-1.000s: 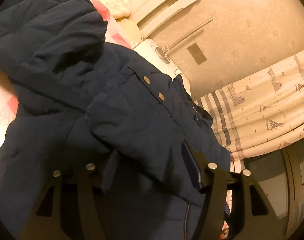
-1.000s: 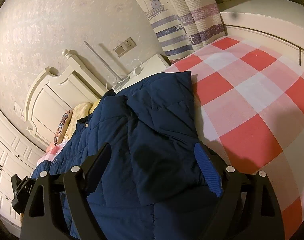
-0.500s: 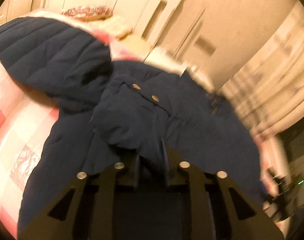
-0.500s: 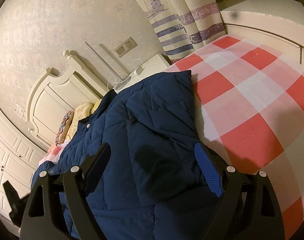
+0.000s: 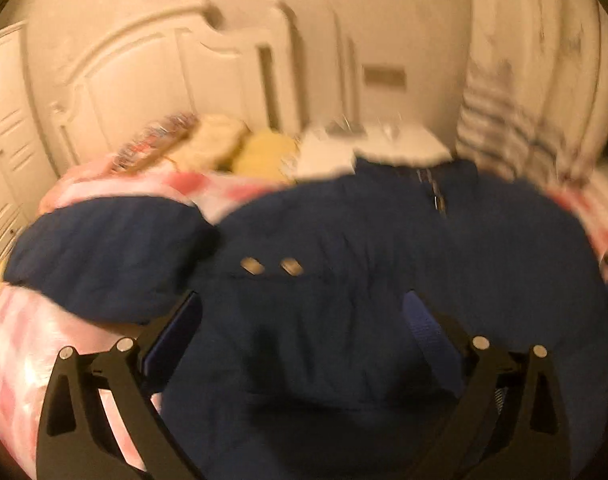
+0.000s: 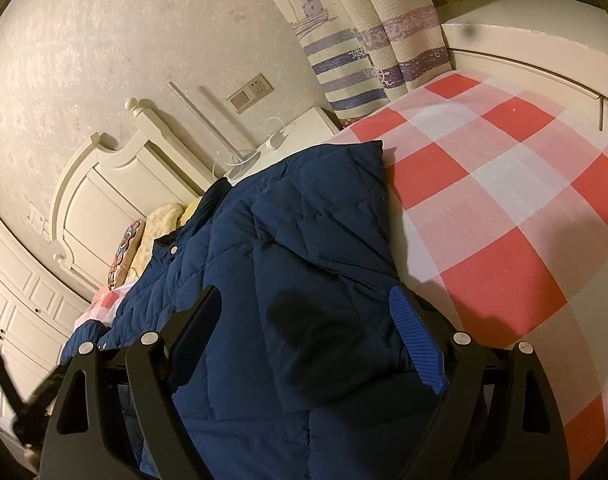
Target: Fold large clothes
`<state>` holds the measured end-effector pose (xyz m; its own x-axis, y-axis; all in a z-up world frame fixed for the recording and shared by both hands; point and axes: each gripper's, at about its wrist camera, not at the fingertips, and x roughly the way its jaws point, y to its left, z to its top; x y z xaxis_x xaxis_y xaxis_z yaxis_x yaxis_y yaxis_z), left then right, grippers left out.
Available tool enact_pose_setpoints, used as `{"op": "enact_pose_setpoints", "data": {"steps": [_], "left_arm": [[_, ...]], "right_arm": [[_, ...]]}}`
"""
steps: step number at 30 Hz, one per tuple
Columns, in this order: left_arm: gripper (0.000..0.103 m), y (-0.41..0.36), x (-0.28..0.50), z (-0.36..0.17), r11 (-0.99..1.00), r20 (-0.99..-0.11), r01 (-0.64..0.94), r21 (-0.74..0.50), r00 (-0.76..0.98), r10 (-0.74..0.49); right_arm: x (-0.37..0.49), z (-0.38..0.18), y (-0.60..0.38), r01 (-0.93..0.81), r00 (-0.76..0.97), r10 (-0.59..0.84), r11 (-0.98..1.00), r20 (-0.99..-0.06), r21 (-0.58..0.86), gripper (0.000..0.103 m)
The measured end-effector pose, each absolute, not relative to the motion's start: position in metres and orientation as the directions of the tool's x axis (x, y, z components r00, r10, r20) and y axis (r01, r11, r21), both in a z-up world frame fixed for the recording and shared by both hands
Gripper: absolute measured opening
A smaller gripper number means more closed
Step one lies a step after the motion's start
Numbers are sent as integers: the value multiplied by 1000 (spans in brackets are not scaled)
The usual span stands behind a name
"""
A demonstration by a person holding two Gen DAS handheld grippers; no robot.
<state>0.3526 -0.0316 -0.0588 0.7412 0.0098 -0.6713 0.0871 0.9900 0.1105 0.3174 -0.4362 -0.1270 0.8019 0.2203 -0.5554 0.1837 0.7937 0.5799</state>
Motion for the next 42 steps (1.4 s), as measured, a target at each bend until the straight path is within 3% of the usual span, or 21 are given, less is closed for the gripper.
{"op": "enact_pose_setpoints", "data": {"steps": [3, 14, 19, 25, 28, 30, 32, 36, 38, 42], "left_arm": [[100, -31, 365, -98, 986, -746, 112, 125, 666, 19], [101, -39, 371, -112, 982, -759, 122, 145, 650, 31], [101, -38, 373, -112, 984, -763, 121, 132, 646, 23], [101, -37, 374, -112, 984, -764, 121, 130, 645, 22], [101, -37, 374, -112, 984, -763, 120, 130, 645, 22], [101, -37, 374, -112, 984, -764, 120, 128, 645, 21], [101, -37, 374, -113, 985, -765, 120, 127, 644, 20], [101, -37, 374, -113, 985, -766, 119, 124, 643, 18], [101, -37, 374, -113, 985, -766, 119, 124, 643, 19], [101, -37, 374, -113, 985, -766, 118, 122, 643, 18]], "right_arm": [[318, -127, -436, 186, 800, 218, 796, -558, 577, 84], [320, -123, -428, 207, 781, 177, 831, -599, 516, 84], [338, -108, -391, 244, 685, 8, 940, -729, 240, 88], [371, -75, -332, 114, 741, -59, 993, -669, 40, 91], [401, -90, -316, 63, 687, -74, 997, -723, -42, 92], [418, -114, -315, 47, 603, -50, 999, -796, -27, 95], [420, -120, -327, 59, 608, 16, 996, -793, 65, 97], [399, -106, -323, 101, 620, -12, 993, -785, 64, 97], [380, -97, -309, 33, 653, 73, 992, -754, 125, 97], [362, -108, -271, -83, 618, 79, 996, -782, 35, 98]]}}
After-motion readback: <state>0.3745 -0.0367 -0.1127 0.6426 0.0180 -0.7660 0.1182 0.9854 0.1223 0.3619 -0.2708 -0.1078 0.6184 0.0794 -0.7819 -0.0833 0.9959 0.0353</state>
